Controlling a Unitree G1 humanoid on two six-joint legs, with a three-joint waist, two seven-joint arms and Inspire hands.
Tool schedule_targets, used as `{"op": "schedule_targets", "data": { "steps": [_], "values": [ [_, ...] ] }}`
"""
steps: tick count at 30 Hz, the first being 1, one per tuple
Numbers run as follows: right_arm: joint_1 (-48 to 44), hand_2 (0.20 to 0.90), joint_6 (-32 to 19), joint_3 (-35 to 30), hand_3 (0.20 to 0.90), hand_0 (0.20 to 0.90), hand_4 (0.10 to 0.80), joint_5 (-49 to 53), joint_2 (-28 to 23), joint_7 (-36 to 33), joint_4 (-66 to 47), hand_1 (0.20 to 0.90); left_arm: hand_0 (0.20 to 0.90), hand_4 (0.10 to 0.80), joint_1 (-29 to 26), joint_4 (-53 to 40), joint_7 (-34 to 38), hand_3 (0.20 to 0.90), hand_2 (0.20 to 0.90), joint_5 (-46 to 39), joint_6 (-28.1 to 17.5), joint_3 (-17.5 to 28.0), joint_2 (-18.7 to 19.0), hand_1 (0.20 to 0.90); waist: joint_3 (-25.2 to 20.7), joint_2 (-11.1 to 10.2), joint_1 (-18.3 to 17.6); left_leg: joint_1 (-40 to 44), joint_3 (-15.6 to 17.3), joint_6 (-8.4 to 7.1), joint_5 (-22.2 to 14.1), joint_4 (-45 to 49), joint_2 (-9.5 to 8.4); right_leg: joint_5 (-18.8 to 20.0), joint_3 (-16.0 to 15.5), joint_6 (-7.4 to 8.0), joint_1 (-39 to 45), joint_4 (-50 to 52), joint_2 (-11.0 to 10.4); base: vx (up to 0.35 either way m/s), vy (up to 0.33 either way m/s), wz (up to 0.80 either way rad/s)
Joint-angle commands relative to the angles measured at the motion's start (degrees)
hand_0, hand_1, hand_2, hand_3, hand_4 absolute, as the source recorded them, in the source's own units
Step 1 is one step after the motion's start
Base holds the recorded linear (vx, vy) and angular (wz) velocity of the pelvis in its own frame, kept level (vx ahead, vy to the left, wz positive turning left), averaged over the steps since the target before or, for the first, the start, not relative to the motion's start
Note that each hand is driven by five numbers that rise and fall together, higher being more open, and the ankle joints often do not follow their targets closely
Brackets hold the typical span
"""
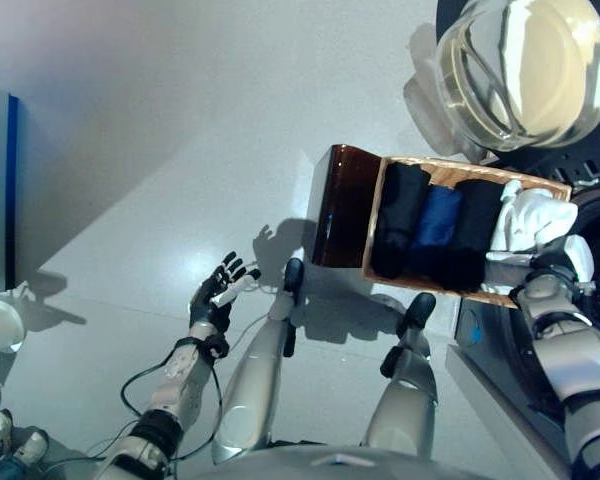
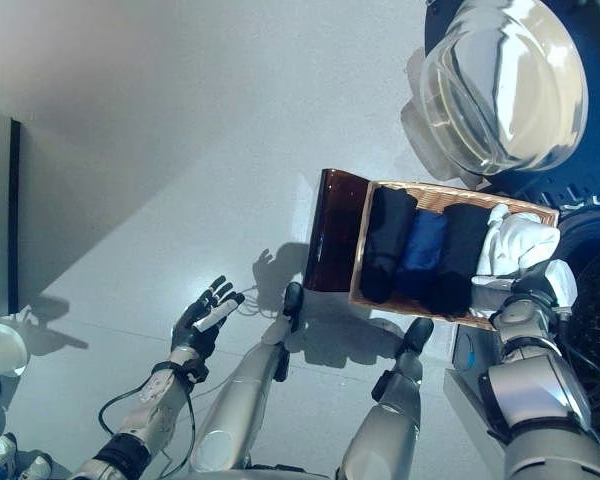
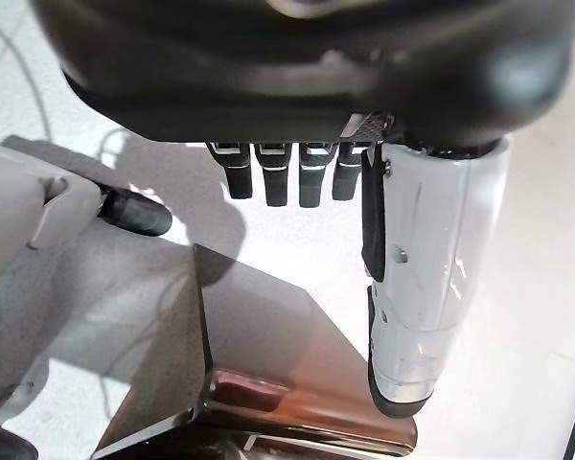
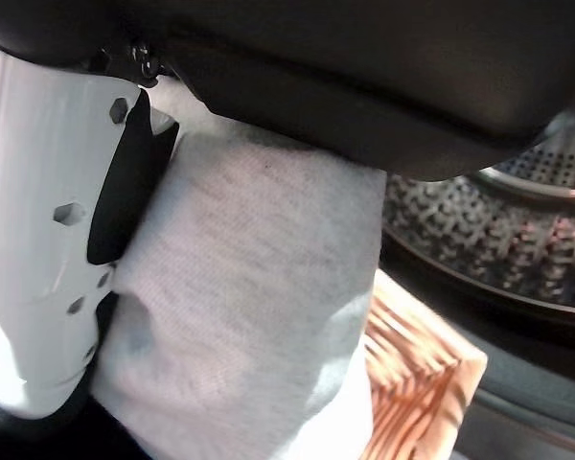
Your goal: Pick up the clothes and place them into the washing machine
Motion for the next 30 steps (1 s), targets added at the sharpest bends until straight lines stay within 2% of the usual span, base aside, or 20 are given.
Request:
{"op": "schedule_targets", "data": {
  "steps": [1, 12, 17, 21, 26, 30],
  "values": [
    [-0.62, 0.2, -0.19, 3.01, 0.2, 0.2, 0.3, -0.54, -0.82, -0.02, -2.04, 0.2, 0.9, 0.8, 2.68, -0.56, 1.22, 0.9, 0.9, -0.65, -2.89, 0.61, 1.82, 0.9, -2.43, 1.43, 0.13, -3.62, -0.53, -4.47, -1.11, 3.06, 1.6, 3.87, 3.72, -1.04, -3.81, 3.85, -1.77, 0.0, 0.0, 0.0],
    [3.66, 0.2, -0.05, -3.31, 0.2, 0.2, 0.3, 4.37, -0.31, -1.24, -0.75, 0.2, 0.9, 0.8, 4.16, 0.67, 1.08, 0.9, 0.9, -0.47, -2.21, 0.74, 1.31, 0.9, -3.78, 1.38, -0.91, -0.81, -0.64, -5.43, -0.91, 2.29, 2.38, 3.61, 3.45, -1.14, -0.55, 2.39, -1.11, 0.003, -0.002, 0.0],
    [9.42, 0.2, -3.3, -10.23, 0.2, 0.2, 0.3, 14.64, 1.3, -0.42, -4.29, 0.2, 0.9, 0.8, 2.39, 7.25, 1.76, 0.9, 0.9, -0.37, -2.22, 2.24, -0.28, 0.9, -4.46, 0.37, -3.16, 2.03, -0.18, -5.88, -1.44, 1.92, 3.23, 3.27, 4.13, -1.28, 1.8, 1.36, -0.37, 0.035, -0.018, -0.02],
    [11.98, 0.2, -5.31, -13.4, 0.2, 0.2, 0.3, 20.68, 1.95, 0.44, -7.48, 0.2, 0.9, 0.8, 1.65, 10.12, 2.38, 0.9, 0.9, -0.81, -2.5, 3.84, -1.07, 0.9, -5.01, -0.24, -4.7, 3.66, 0.35, -6.04, -1.84, 1.81, 3.84, 3.17, 5.26, -1.41, 2.73, 0.89, 0.22, 0.026, -0.013, -0.14],
    [14.73, 0.2, -8.44, -18.45, 0.2, 0.2, 0.3, 27.67, 2.08, 1.06, -13.47, 0.2, 0.9, 0.8, 2.83, 9.35, 2.24, 0.9, 0.9, -1.46, -2.47, 5.04, -1.41, 0.9, -5.57, -0.15, -6.12, 5.9, 1.35, -6.18, -1.72, 0.48, 4.38, 3.05, 6.33, -1.35, 3.56, 0.24, 0.39, 0.013, -0.007, -0.12],
    [18.05, 0.2, -11.87, -22.59, 0.2, 0.2, 0.3, 32.9, 4.65, 1.45, -20.53, 0.2, 0.9, 0.8, 4.02, 8.12, 2.04, 0.9, 0.9, -2.18, -2.2, 6.13, -1.77, 0.9, -5.87, -0.02, -7.23, 7.58, 2.04, -5.98, -1.82, -0.31, 4.77, 2.58, 7.36, -1.51, 3.62, 0.63, 0.79, 0.024, 0.008, -0.1]
  ]
}}
